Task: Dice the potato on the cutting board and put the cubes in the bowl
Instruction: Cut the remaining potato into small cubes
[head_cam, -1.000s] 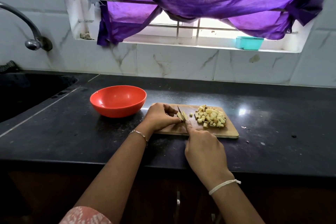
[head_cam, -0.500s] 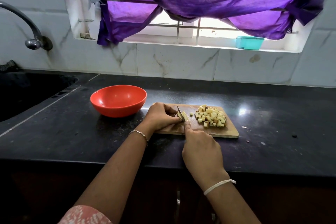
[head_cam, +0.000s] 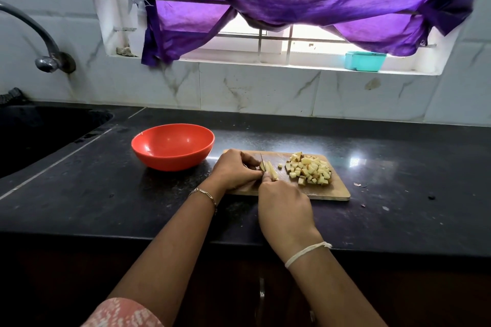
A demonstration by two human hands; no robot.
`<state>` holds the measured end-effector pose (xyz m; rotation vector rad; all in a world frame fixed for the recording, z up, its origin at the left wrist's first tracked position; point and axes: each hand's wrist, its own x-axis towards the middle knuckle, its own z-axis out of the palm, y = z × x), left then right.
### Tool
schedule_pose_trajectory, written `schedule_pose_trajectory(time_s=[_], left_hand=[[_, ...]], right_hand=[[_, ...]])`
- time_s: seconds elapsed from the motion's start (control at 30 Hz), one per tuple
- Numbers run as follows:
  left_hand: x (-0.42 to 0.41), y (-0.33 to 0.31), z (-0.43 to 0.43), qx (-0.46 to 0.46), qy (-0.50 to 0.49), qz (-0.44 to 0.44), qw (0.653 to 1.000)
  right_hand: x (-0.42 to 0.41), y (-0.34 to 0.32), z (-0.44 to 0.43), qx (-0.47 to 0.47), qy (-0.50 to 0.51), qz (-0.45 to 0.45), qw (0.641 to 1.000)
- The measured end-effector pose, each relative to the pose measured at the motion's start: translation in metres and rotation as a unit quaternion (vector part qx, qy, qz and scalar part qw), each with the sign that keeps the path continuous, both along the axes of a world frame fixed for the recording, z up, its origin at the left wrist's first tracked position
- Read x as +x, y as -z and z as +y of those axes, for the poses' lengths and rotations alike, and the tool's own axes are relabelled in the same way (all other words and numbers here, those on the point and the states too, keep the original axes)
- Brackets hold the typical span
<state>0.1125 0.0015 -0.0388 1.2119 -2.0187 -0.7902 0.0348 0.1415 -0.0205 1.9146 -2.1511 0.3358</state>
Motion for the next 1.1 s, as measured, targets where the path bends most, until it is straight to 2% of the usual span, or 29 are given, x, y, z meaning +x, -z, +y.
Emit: schedule_pose_trajectory(time_s=[0.5,1.1], left_hand=[[-0.001,0.004,-0.005,-0.015,0.004,0.005,1.0],[-0.006,0.0,0.003,-0.046,-0.042,-0.029,0.998]], right_hand=[[-0.009,-0.016,-0.005,0.041,-0.008,-0.021,0.999],[-0.017,-0.006,0.026,0.009,-0.019,-0.046,0.999]])
